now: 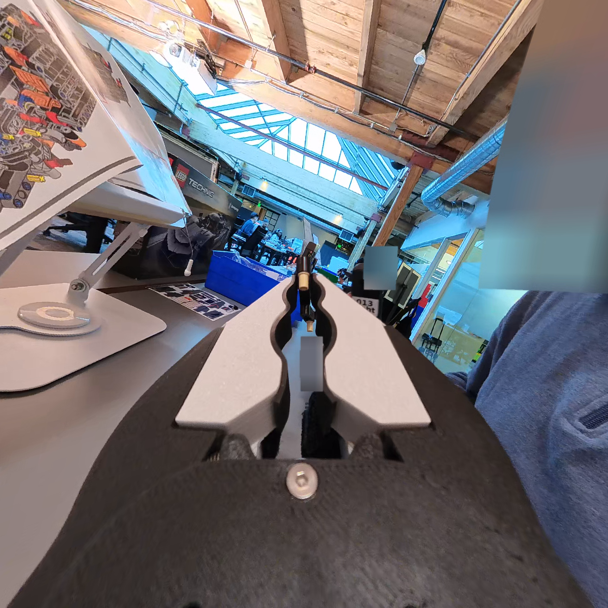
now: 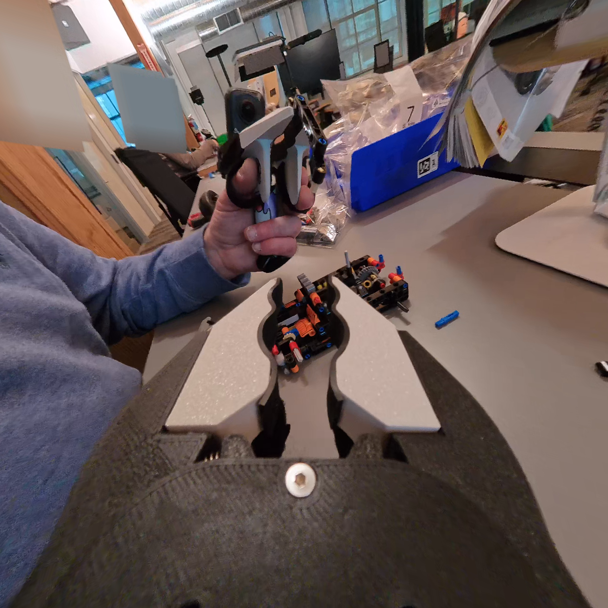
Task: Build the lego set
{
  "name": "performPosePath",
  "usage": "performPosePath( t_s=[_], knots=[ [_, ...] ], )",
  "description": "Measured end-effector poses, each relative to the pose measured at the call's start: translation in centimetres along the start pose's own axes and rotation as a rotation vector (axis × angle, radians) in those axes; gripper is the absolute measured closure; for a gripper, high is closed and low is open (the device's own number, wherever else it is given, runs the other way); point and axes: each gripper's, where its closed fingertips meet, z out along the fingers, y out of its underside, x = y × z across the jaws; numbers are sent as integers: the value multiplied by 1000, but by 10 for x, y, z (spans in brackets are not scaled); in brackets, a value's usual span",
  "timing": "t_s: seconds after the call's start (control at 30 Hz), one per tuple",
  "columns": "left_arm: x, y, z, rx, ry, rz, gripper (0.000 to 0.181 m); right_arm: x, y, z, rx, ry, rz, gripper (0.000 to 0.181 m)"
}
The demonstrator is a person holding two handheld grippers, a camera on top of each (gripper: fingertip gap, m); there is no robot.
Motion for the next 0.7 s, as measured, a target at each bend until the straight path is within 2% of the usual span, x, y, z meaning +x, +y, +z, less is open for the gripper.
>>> performPosePath(
  t_s=[0.1, 0.2, 0.37, 0.5, 0.7],
  knots=[
    [3, 0, 2, -13, -9, 10, 176, 2, -4, 1, -24, 88, -98, 153],
    [11, 10, 8, -76, -8, 52, 176, 0, -11, 4, -56, 206, -275, 147],
    [38, 42, 24, -241, 74, 127, 176, -12, -26, 6, -48, 328, -501, 146],
    [53, 61, 31, -314, 135, 170, 176, -14, -22, 8, -49, 284, -450, 155],
    [58, 68, 31, -351, 163, 193, 176, -20, -13, 11, -50, 157, -341, 171]
  ],
)
